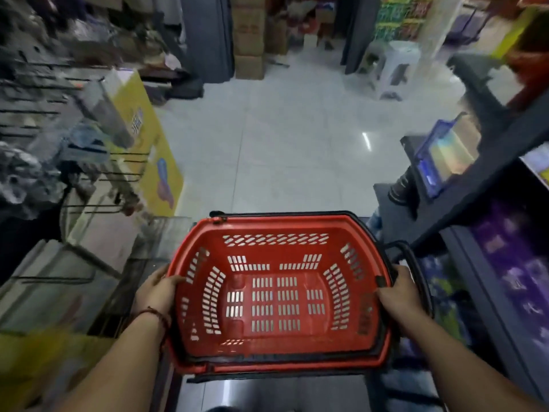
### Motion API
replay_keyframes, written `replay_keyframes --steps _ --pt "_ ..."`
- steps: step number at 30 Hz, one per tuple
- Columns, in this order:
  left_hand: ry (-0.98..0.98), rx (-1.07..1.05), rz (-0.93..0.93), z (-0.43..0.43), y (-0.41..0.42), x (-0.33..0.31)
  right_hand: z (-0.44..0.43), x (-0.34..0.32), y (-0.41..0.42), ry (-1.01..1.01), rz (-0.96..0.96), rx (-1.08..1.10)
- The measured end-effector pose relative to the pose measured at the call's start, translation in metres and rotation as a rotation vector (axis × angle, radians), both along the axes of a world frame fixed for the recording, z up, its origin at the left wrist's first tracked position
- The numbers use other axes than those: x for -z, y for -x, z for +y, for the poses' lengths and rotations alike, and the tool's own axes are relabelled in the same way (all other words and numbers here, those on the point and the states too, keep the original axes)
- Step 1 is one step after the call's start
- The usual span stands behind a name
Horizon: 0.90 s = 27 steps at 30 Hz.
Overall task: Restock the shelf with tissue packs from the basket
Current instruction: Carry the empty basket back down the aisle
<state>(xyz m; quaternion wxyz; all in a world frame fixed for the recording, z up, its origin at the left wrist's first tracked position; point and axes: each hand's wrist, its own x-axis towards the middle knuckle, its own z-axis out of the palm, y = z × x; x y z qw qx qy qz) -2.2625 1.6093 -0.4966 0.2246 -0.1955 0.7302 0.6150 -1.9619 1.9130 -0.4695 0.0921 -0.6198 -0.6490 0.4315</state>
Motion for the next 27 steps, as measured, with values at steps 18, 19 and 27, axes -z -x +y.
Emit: replay_keyframes --steps 18,19,27 --pt "0.133 0.285 -0.216 0.289 0.35 0.361 0.299 0.346 0.326 0.249 -0.1 0.152" --pt "0.144 0.307 -0.246 0.296 0.356 0.373 0.309 0.361 0.334 0.249 -0.11 0.132" --pt "0.272 0.407 -0.264 0.319 0.369 0.449 0.355 0.447 0.362 0.313 -0.229 0.043"
